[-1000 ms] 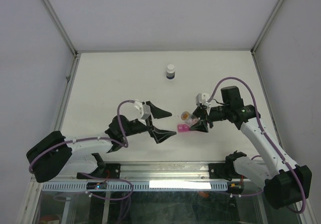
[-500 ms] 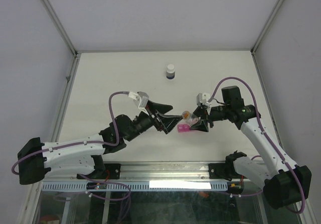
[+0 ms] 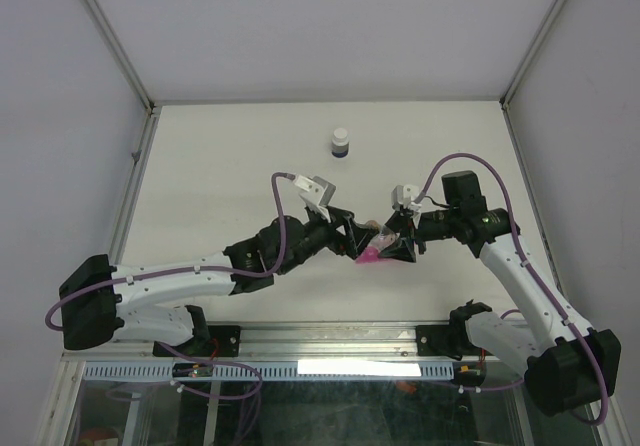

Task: Sort the pills into containers

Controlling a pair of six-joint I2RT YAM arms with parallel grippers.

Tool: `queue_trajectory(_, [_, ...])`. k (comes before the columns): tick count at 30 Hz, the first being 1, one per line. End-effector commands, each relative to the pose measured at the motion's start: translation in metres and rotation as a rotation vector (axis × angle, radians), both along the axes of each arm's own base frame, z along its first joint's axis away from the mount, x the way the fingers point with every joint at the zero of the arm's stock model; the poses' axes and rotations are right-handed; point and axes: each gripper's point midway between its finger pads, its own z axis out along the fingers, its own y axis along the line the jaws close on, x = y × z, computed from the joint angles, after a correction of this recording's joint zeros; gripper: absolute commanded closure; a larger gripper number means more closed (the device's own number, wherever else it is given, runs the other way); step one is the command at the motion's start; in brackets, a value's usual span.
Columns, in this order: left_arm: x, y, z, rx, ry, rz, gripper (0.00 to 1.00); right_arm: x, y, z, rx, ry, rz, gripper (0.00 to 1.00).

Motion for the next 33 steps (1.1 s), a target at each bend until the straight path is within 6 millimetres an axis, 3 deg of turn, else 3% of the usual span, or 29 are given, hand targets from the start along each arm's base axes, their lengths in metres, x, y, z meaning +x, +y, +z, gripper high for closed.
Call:
queue_trajectory(1, [-0.006,-0.011,0.03,-0.05,-0.037,-0.044,0.24,0.007,0.005,0.018,0.035,-0.076,0.02,1.0])
queue_trajectory(11, [-0.014,-0.022,0.023,-0.037,-0.023,-0.11,0.35,0.007,0.005,0.017,0.034,-0.071,0.017,1.0])
queue_trajectory(19, [-0.018,-0.028,0.014,-0.016,-0.042,-0.151,0.68,0.007,0.005,0.016,0.032,-0.068,0.016,1.0])
queue_trajectory(26, [-0.055,-0.027,0.001,0.061,-0.374,-0.437,0.88,0.006,0.005,0.016,0.036,-0.067,0.021,1.0])
queue_trajectory(31, [-0.069,-0.015,-0.013,0.122,-0.598,-0.686,0.88,0.005,0.005,0.018,0.04,-0.071,0.026,1.0])
queue_trajectory(33, [-0.062,-0.01,-0.013,0.122,-0.625,-0.712,0.86,0.005,0.005,0.017,0.04,-0.072,0.027,1.0])
